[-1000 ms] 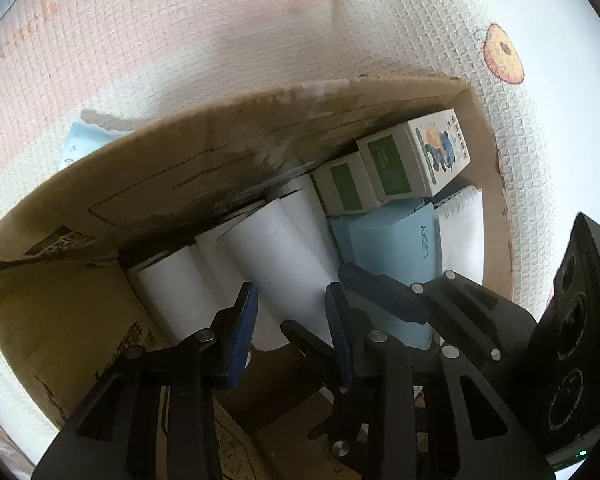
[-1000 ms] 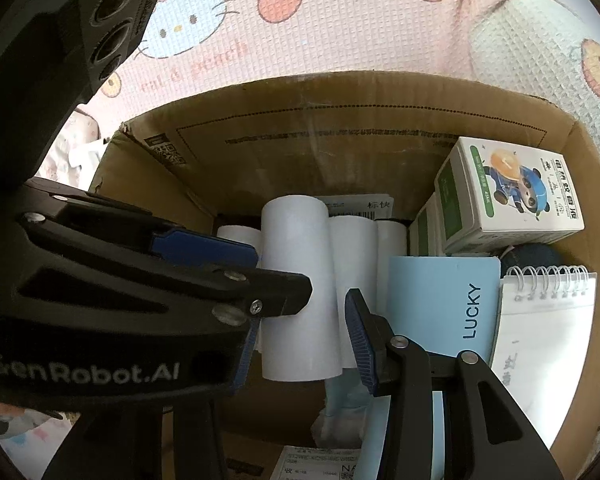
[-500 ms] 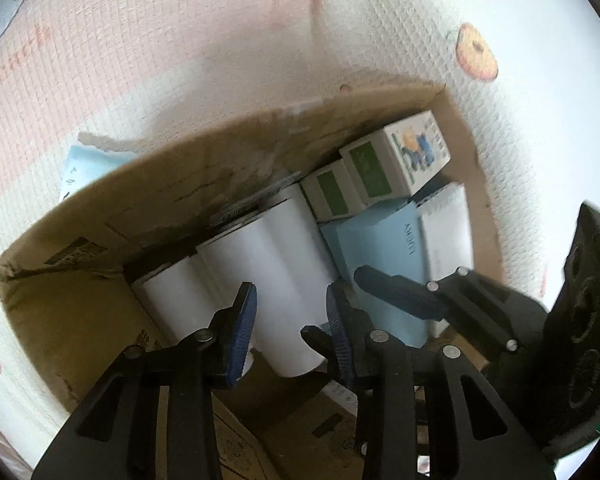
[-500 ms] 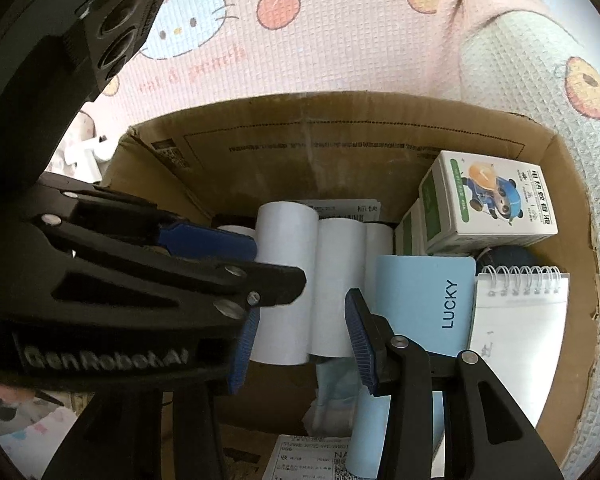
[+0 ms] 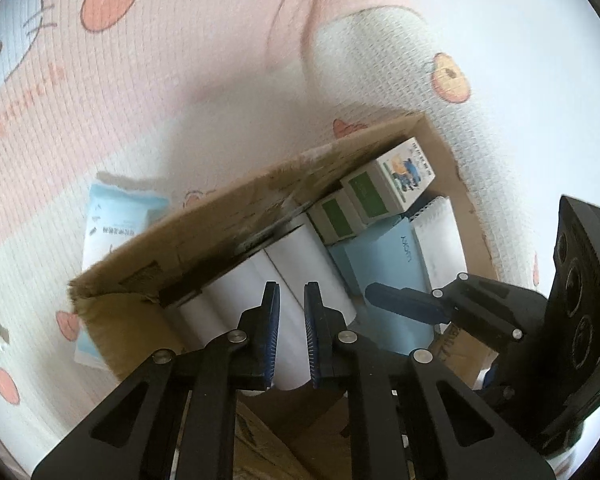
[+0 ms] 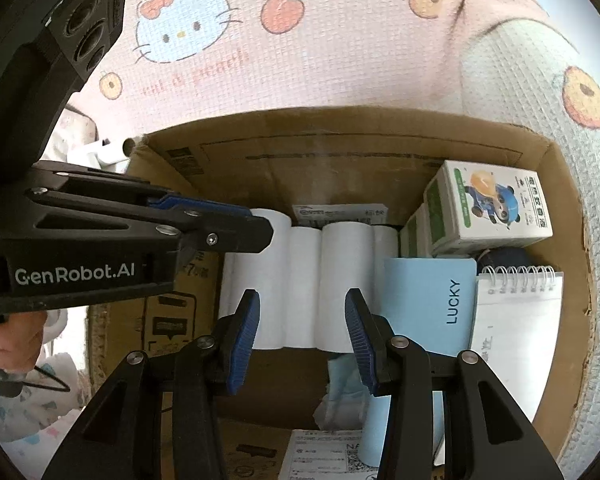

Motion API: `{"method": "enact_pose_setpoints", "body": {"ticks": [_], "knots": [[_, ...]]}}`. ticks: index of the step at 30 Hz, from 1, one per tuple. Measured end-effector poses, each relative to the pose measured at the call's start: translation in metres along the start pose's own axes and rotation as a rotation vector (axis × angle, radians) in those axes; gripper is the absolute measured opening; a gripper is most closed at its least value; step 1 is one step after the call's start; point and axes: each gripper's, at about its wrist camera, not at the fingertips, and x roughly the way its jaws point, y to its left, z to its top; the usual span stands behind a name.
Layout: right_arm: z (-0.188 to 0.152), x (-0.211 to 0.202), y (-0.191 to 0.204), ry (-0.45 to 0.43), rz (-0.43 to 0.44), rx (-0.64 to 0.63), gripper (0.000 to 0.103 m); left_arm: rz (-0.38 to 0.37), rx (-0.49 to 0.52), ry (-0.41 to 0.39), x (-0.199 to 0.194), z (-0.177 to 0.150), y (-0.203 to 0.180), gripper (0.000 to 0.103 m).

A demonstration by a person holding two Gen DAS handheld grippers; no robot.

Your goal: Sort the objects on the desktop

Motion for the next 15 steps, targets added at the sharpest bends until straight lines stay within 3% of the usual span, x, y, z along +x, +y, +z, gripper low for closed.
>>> {"method": "enact_pose_setpoints", "body": {"ticks": [3,5,8,11,15], "knots": [[0.003,-0.007,0.008,-0.008,-0.008,-0.022,0.041,-0.023,0.036,-0.068,-0.009,-0.001,0.005,0.014],[0.004,-0.013,0.031,-0.014,-0.021,-0.04,0.041,-0.077,0.051,-0.133,-0.022,-0.006,0.01,0.014],[0.016,-0.024,0.032,-0.052,-0.037,-0.057,0.041,-0.131,0.07,-0.233,-0.041,-0.017,0.02,0.014],[0.014,-0.043,0.046,-0.114,-0.014,-0.076,0.041,-0.111,0.096,-0.336,-0.068,-0.036,0.034,0.014],[0.004,-0.057,0.074,-0.201,0.021,-0.085,0.041,-0.02,0.092,-0.441,-0.099,-0.069,0.065,0.014]]}}
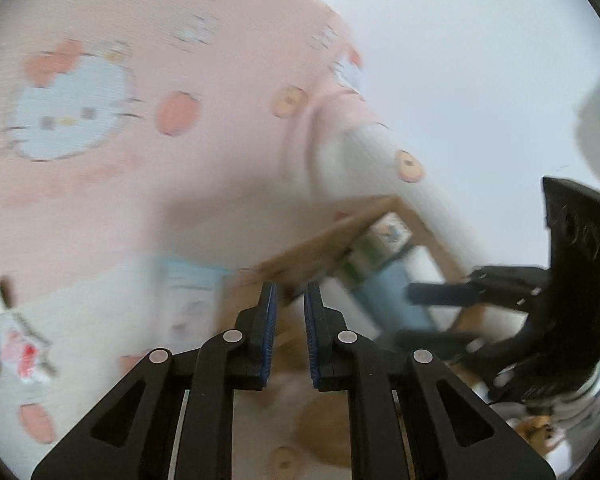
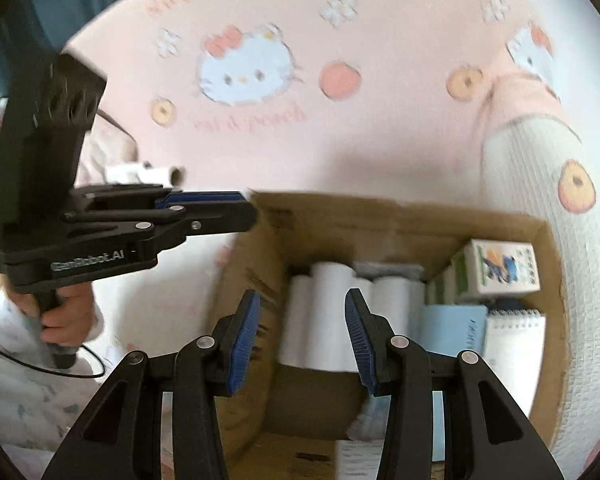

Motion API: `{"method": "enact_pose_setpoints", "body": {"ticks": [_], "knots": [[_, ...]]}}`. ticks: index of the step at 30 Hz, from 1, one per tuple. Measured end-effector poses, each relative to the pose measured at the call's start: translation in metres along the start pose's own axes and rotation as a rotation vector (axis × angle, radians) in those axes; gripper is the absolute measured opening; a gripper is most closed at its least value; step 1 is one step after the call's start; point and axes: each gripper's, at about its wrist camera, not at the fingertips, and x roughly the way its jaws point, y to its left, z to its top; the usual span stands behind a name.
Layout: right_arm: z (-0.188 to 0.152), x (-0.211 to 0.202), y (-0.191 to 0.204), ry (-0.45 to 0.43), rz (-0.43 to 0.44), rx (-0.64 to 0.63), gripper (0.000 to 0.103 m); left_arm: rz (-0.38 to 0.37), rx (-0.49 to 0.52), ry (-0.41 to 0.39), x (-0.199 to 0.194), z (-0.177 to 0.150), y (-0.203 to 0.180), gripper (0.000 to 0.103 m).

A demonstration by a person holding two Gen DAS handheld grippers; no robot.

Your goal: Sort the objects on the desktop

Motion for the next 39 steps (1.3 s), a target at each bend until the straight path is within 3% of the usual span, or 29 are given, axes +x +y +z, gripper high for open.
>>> {"method": "enact_pose_setpoints", "body": {"ticks": [3,7,11,18,30,39], "knots": [[0.0,0.005,0.02,-0.011,0.033,-0.025,0.041,0.1,0.041,-0.009,-0.021,-0.023,0.019,0.014],[0.0,0.02,0.049,-0.012,0.072,-0.085,0.041,0.159,0.014,0.019,-0.036,-0.053,0.047,0.014],[0.003,0.026,0.073,-0.024,0.147,-0.078,0.041,0.291,0.007,0.018,-0.053,-0.083,0.069,0.014],[0.0,0.033,0.105,-0.102,0.228,-0.003,0.041,0.381,-0.053,-0.024,-0.069,-0.109,0.08,0.018],[-0.019,0.08,0.156,-0.042,0.153,-0.073,0.041,0.359,-0.352,-0.018,-0.088,-0.139,0.154,0.021],[-0.026,0.13,0.202,-0.042,0.174,-0.134,0.041,0.42,-0.382,0.002,-0.09,-0.15,0.185,0.025]]}}
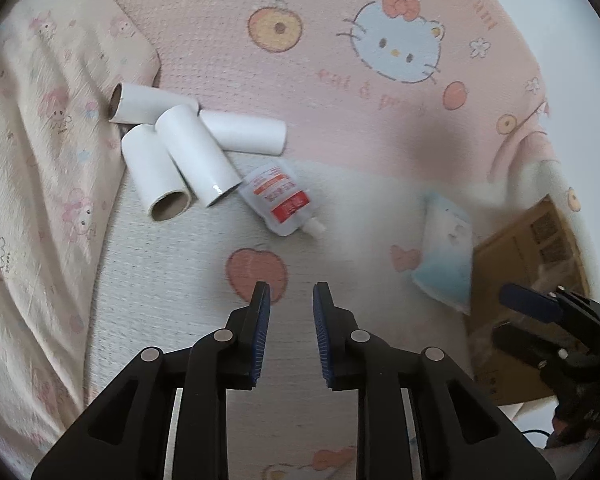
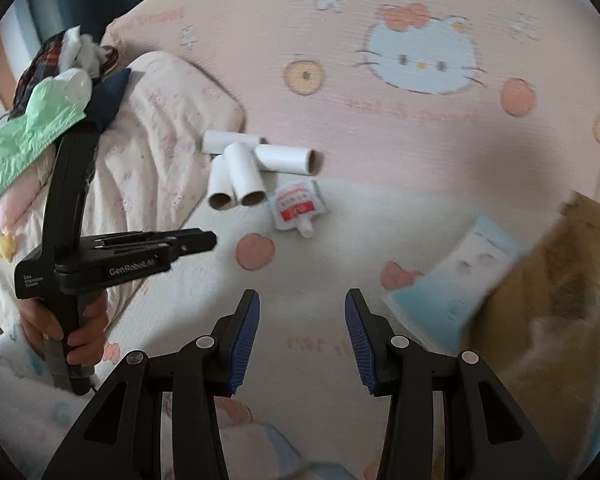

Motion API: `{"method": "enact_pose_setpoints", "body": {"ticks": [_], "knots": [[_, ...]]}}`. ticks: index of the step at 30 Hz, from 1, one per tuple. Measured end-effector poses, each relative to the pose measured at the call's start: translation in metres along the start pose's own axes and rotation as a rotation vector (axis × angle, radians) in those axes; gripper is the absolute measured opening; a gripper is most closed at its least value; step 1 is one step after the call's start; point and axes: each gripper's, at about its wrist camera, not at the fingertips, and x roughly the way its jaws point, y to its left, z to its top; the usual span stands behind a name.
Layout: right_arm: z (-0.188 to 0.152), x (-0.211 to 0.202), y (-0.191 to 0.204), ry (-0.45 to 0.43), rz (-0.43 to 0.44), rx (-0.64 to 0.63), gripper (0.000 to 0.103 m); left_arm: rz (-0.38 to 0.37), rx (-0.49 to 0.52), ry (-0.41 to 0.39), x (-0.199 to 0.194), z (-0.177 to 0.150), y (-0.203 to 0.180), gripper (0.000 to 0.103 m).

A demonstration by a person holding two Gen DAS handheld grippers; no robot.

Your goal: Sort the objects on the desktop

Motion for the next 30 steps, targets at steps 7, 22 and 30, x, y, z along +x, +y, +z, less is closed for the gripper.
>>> {"method": "enact_pose_setpoints", "body": {"ticks": [7,22,30], "knots": [[0.019,0.049,0.013,-0.002,0.122,0.001,0.041,-0.036,-0.078,0.006,0.003,0.009,0.025,0.025],[0.069,0.122,0.024,-0.067,0.094,-0.086,0.041,0.131,0.011,-0.065,0.003,0.066,0.057,0.037],[0.096,0.161,0.016,-0.036,0.091,-0.074,0.041,0.064,-0.03,-0.013,0.022,0.095,0.067,0.04]]}}
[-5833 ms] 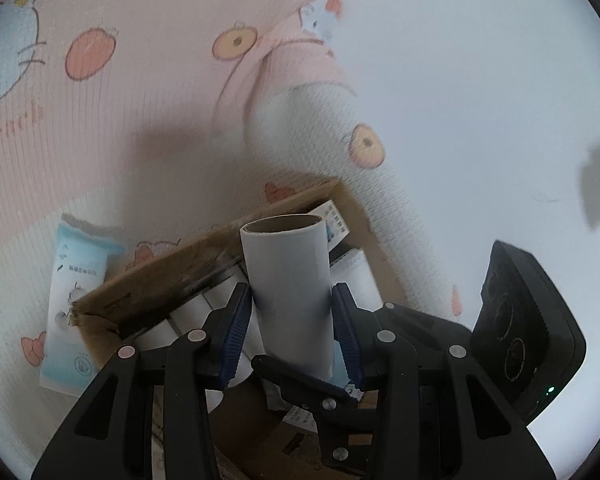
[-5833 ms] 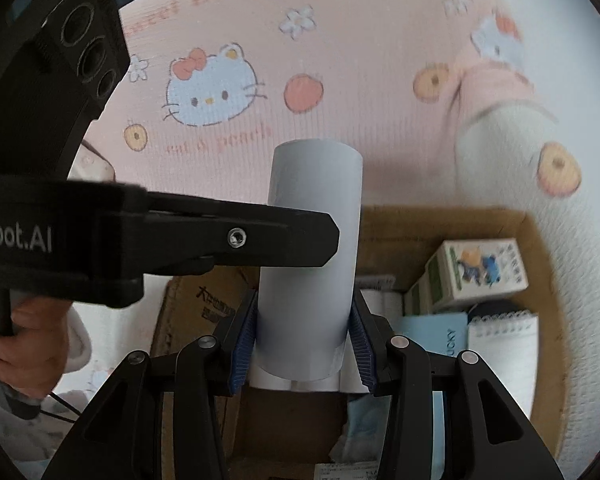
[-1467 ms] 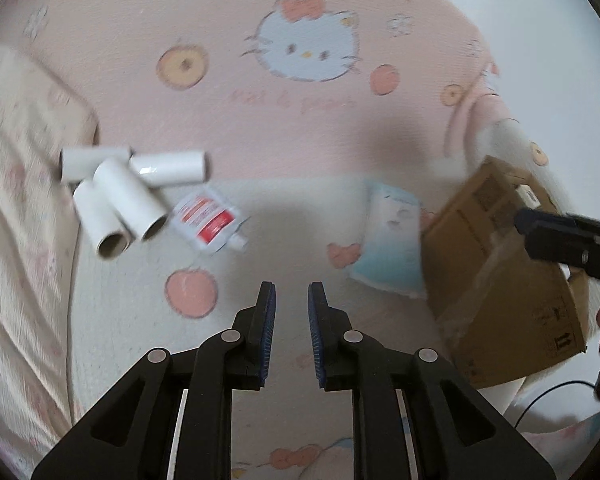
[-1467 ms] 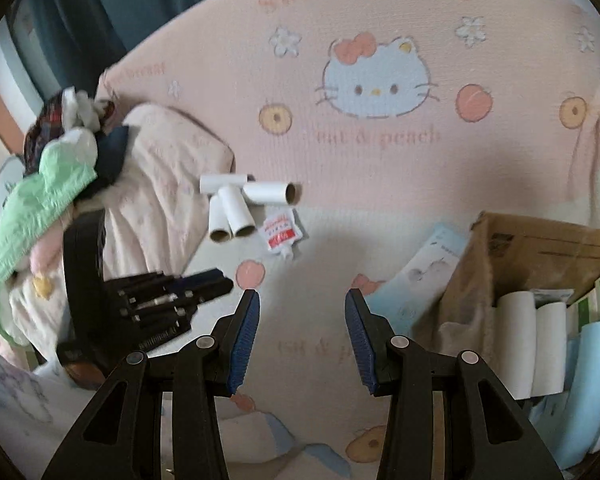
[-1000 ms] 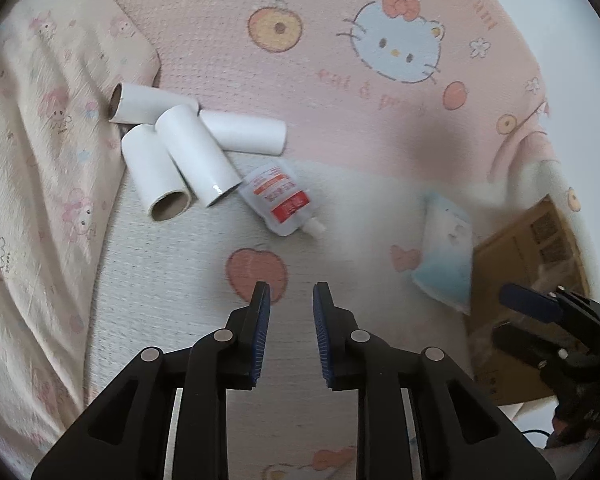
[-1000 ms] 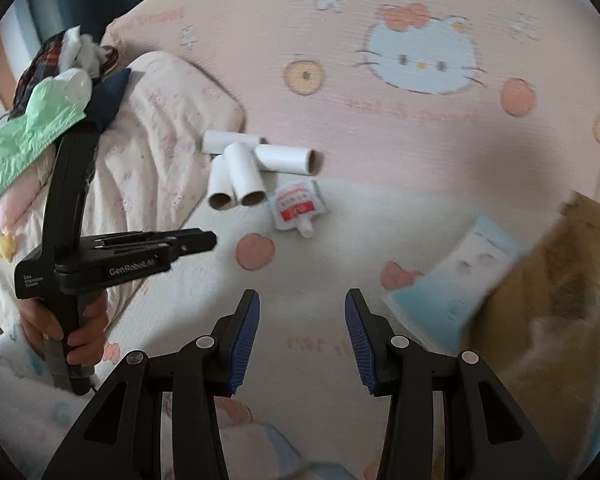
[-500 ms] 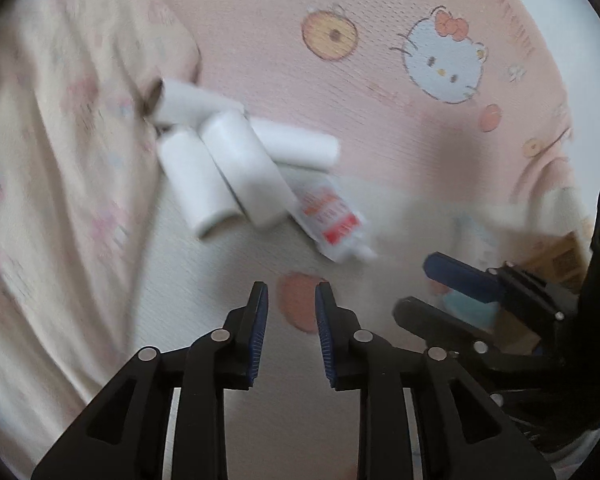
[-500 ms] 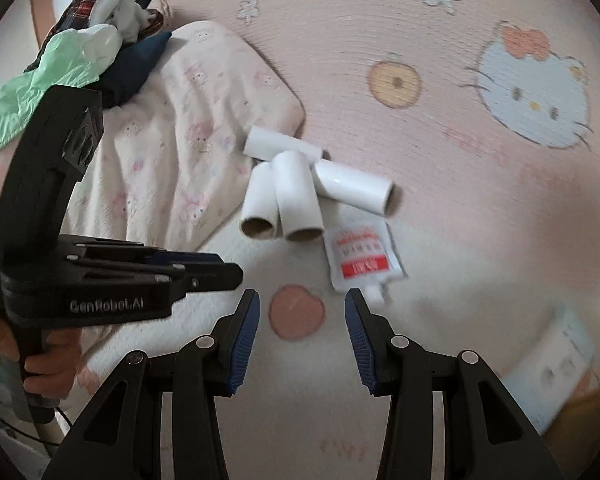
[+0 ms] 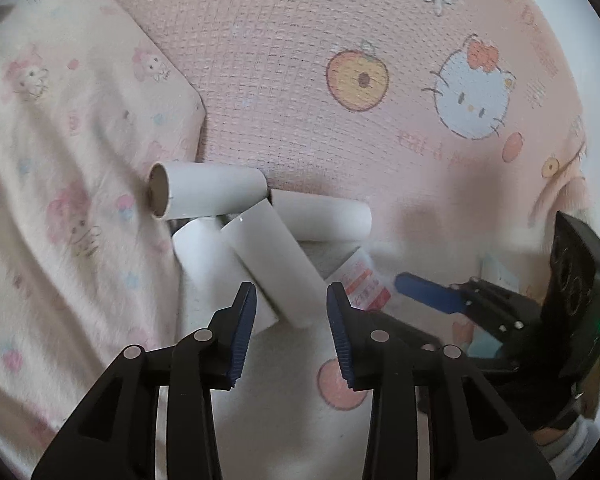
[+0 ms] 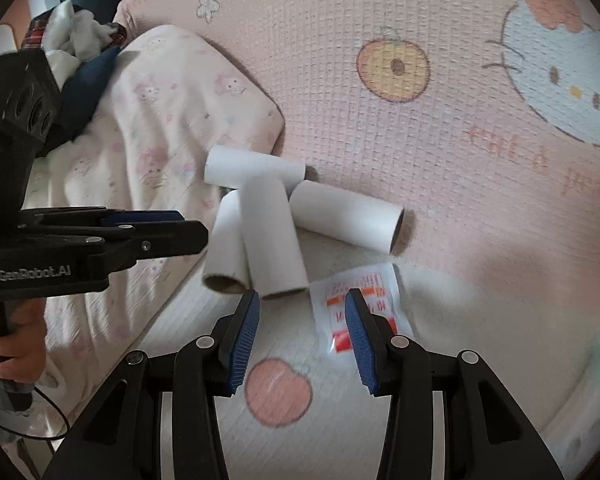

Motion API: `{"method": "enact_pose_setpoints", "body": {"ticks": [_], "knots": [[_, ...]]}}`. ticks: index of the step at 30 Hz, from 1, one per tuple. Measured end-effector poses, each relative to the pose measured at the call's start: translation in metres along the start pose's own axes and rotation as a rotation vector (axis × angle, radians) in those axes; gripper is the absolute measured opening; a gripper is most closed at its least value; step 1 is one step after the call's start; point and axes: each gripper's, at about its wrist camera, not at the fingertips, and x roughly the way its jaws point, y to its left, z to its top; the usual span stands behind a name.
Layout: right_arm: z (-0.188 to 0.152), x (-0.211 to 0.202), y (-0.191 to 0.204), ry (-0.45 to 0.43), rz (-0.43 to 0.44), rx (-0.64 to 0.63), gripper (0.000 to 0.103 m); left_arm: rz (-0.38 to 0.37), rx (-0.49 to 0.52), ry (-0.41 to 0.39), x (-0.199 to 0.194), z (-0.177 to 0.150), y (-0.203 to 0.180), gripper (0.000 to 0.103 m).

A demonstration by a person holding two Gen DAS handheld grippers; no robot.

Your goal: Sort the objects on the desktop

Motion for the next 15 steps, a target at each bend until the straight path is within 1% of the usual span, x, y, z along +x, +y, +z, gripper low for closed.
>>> {"method": "enact_pose_setpoints", "body": {"ticks": [2,4,7,10,13,14,15], "knots": [[0.006,0.012,-0.002,0.017,-0.002,-0.007,0.041,0.026,-0.025,-0.003,0.005,0.002,0.001,0.04],[0.01,0.02,-0.005,0.023,0.016,0.001,0.041,0.058,-0.04,-0.006,0.008,0.004,0.001,0.04],[0.017,0.029,-0.013,0.023,0.06,0.041,0.041,0.063,-0.052,0.0,0.015,0.013,0.001,0.04],[0.022,0.032,-0.017,0.02,0.065,0.059,0.041,0.083,-0.07,0.015,0.021,0.023,0.002,0.04],[0.025,0.035,-0.018,0.023,0.059,0.052,0.041,0.095,-0.14,0.033,0.027,0.029,0.013,0.044],[0.027,0.038,-0.017,0.029,0.051,0.04,0.041,0.075,-0.195,0.035,0.029,0.031,0.02,0.045],[0.028,0.039,-0.015,0.03,0.045,0.029,0.041,0.061,-0.22,0.039,0.031,0.033,0.024,0.046]]}}
